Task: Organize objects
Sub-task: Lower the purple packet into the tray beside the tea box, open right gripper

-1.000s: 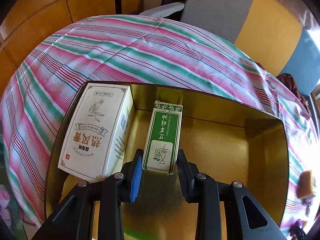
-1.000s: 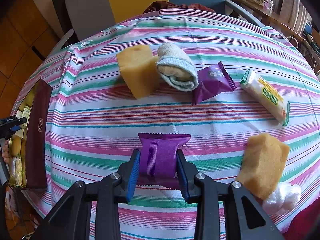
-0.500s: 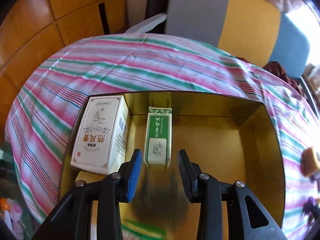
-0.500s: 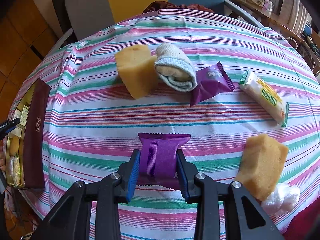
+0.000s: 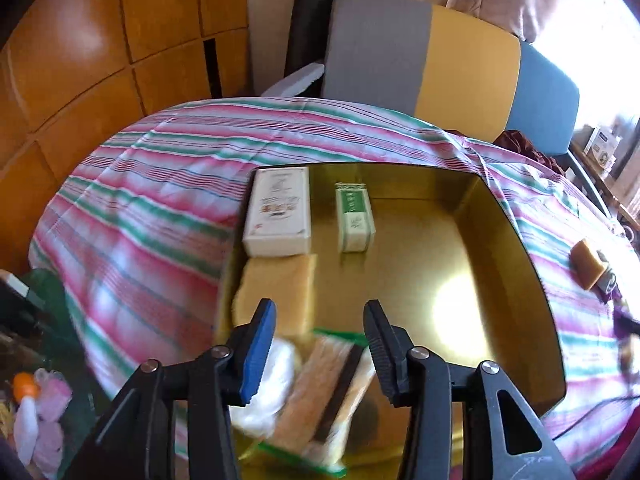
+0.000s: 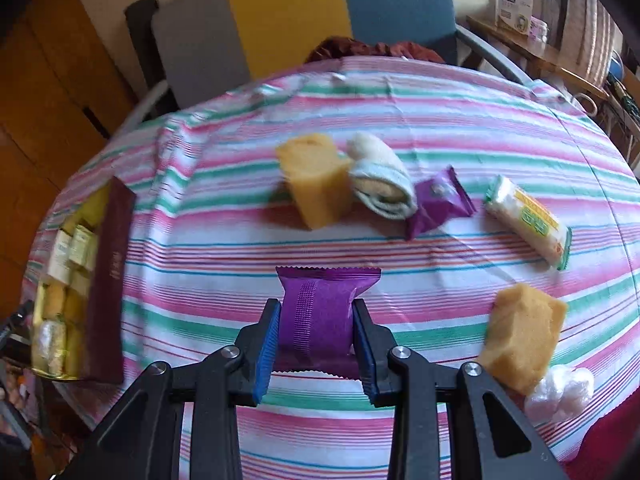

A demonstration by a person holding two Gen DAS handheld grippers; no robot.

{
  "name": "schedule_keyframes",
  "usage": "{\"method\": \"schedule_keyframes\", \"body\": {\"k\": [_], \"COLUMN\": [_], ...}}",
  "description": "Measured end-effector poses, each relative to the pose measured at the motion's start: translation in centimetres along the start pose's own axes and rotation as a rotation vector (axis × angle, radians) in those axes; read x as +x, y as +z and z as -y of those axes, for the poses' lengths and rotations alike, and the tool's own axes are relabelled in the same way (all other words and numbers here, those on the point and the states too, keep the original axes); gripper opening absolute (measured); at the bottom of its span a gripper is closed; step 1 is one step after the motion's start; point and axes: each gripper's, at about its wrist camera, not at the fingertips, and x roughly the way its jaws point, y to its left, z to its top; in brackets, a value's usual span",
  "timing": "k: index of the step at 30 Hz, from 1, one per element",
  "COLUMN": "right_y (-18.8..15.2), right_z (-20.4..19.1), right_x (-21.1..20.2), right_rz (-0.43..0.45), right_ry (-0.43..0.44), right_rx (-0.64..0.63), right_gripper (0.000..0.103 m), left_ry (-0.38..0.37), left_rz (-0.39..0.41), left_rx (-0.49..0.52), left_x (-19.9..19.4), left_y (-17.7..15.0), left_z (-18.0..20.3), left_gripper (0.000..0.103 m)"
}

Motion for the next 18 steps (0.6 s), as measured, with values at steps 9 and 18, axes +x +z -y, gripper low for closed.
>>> {"method": "schedule_keyframes", "body": {"k": [9,18], "right_y": [1.4,-0.1], "right_z": [-17.0,-31.2], "right_x": [-0.7,7.2], "right_rz": [0.026,-0.130], "right_ry": [0.255,0.325], "right_rx": [-0.292,-0.447], "right_gripper": [0.034,0.034], "left_ry": [-0.001,-0.006], "left_rz": [0.027,0.025], "left_rx": [-0.029,-0.073], "left_x": [-1.3,-1.3], "left_y": [-1.4,-2.6], "left_z": [-3.0,-5.4], "left_gripper": [0.047,0.047]}}
